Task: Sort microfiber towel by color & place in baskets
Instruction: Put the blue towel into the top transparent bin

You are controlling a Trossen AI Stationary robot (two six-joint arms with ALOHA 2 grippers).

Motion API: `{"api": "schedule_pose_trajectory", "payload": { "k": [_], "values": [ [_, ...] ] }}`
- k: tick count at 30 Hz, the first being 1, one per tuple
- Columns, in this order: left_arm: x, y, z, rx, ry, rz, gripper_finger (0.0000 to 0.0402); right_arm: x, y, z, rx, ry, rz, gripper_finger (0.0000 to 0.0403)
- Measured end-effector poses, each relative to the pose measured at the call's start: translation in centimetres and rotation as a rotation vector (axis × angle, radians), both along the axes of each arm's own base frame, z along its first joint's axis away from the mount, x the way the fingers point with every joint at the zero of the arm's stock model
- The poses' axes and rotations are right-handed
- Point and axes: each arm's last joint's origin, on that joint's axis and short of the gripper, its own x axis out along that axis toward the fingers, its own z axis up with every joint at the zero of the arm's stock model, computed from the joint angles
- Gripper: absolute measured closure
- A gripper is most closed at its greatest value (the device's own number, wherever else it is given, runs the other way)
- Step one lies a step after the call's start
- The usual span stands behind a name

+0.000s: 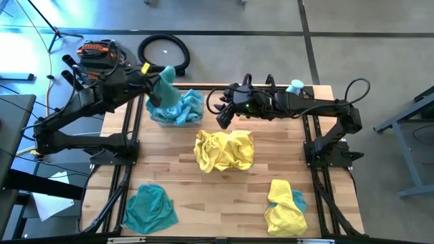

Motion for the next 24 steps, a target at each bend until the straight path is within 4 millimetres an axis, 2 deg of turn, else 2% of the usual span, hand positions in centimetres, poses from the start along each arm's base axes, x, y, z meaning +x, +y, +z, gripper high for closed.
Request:
{"api": "schedule_pose_trajectory", "payload": {
  "k": [3, 6, 10, 13, 18, 21, 24],
  "values": [
    [0.2, 0.3, -1.8, -0.054, 0.065, 0.014, 0.0401, -0.2, 0.0, -0.3, 0.050, 0.013, -0.031, 0.0231],
    [1.0, 0.6, -4.5, -0.106, 0.095, 0.029, 0.0401, -0.5, 0.2, -0.7, 0.104, 0.038, -0.064, 0.0231],
    [1.5, 1.4, -6.9, -0.087, 0.101, 0.146, 0.0401, -0.8, 0.9, -1.2, 0.164, 0.073, -0.091, 0.0231],
    [0.9, 1.9, -6.2, -0.045, 0.065, 0.251, 0.0401, -1.0, 1.8, -1.5, 0.184, 0.105, -0.084, 0.0231],
    [-0.4, 2.1, -3.7, 0.010, -0.053, 0.293, 0.0401, -1.3, 3.2, -1.8, 0.190, 0.133, -0.090, 0.0231],
    [-0.5, 2.0, -3.6, -0.004, -0.041, 0.239, 0.0401, -1.5, 4.0, -1.9, 0.162, 0.145, -0.119, 0.0231],
    [-0.1, 1.8, -4.3, -0.091, -0.026, 0.128, 0.0401, -1.8, 4.7, -2.0, 0.141, 0.161, -0.129, 0.0231]
  ]
}}
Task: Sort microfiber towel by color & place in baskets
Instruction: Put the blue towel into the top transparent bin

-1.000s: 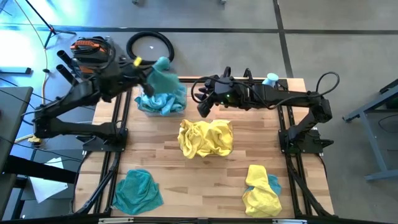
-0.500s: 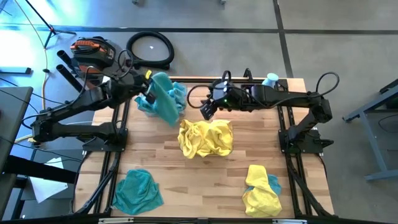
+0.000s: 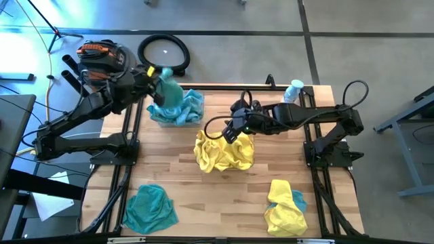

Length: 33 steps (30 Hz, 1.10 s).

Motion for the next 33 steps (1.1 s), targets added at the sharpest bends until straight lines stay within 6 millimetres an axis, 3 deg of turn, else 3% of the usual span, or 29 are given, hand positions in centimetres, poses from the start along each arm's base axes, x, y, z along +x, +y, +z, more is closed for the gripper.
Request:
{"api": "schedule_pose_trajectory", "payload": {
  "k": [3, 10, 17, 26, 33],
  "values": [
    [1.2, 0.2, -1.1, -0.100, 0.023, -0.073, 0.0401, -0.2, 0.5, -0.1, -0.005, 0.016, -0.009, 0.0231],
    [4.3, 1.7, -4.3, -0.259, 0.147, -0.026, 0.0401, -0.3, 0.9, -0.1, -0.028, 0.020, -0.015, 0.0231],
    [5.1, 4.1, -7.6, -0.441, 0.290, 0.053, 0.0402, -0.9, 1.0, -0.6, -0.011, 0.073, -0.041, 0.0231],
    [8.6, 6.5, -12.7, -0.638, 0.369, 0.035, 0.0401, -2.0, 1.3, -1.1, -0.023, 0.154, -0.112, 0.0231],
    [10.4, 7.4, -16.7, -0.787, 0.430, 0.024, 0.0363, -2.1, 1.4, -1.2, -0.017, 0.158, -0.126, 0.0231]
  ]
}}
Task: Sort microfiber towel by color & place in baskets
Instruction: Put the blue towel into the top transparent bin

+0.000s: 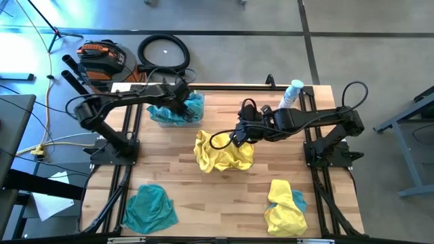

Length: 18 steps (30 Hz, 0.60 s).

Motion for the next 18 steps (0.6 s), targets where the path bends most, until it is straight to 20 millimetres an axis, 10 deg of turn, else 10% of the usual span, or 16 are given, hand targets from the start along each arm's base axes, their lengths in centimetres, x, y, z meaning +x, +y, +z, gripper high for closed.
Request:
{"api": "schedule_pose_trajectory", "payload": {
  "k": [9, 18],
  "values": [
    [1.4, 0.9, -3.1, -0.046, 0.026, 0.037, 0.0294, 0.0, 0.0, 0.0, 0.001, 0.002, 0.001, 0.0231],
    [0.8, 0.5, -0.3, -0.014, -0.018, 0.038, 0.0285, -0.2, 0.0, -0.1, -0.002, 0.023, 0.001, 0.0231]
  ]
}}
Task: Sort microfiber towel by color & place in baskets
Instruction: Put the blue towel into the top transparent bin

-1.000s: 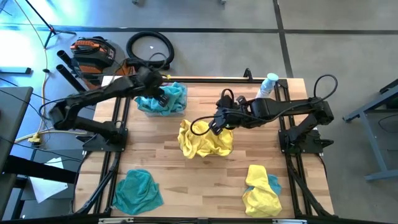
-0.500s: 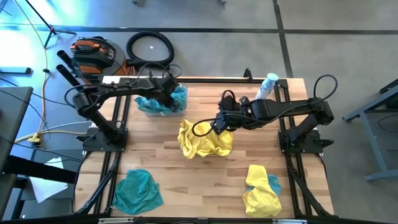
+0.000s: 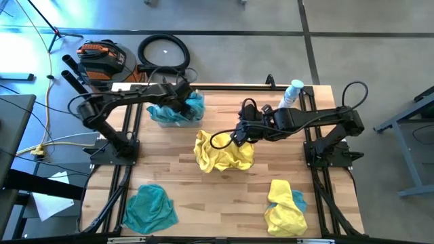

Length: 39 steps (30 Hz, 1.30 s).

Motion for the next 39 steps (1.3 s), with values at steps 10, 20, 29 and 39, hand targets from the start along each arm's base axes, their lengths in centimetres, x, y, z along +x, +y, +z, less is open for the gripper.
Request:
{"api": "schedule_pose_trajectory", "payload": {
  "k": [10, 20, 29, 39],
  "values": [
    [-3.4, -2.4, 7.0, 0.091, -0.208, 0.082, 0.0284, -0.4, 0.1, -0.2, -0.035, 0.048, -0.004, 0.0231],
    [-5.1, -8.9, 10.9, 0.039, -0.373, 0.026, 0.0285, -2.0, 4.1, -1.4, -0.087, 0.133, 0.105, 0.0231],
    [-4.2, -16.0, 11.8, 0.008, -0.492, -0.021, 0.0285, -6.8, 8.7, -8.3, 0.133, 0.041, 0.136, 0.0231],
    [-2.5, -22.0, 11.6, -0.122, -0.628, -0.053, 0.0285, -14.7, 10.9, -9.1, 0.236, -0.092, 0.322, 0.0231]
  ]
}}
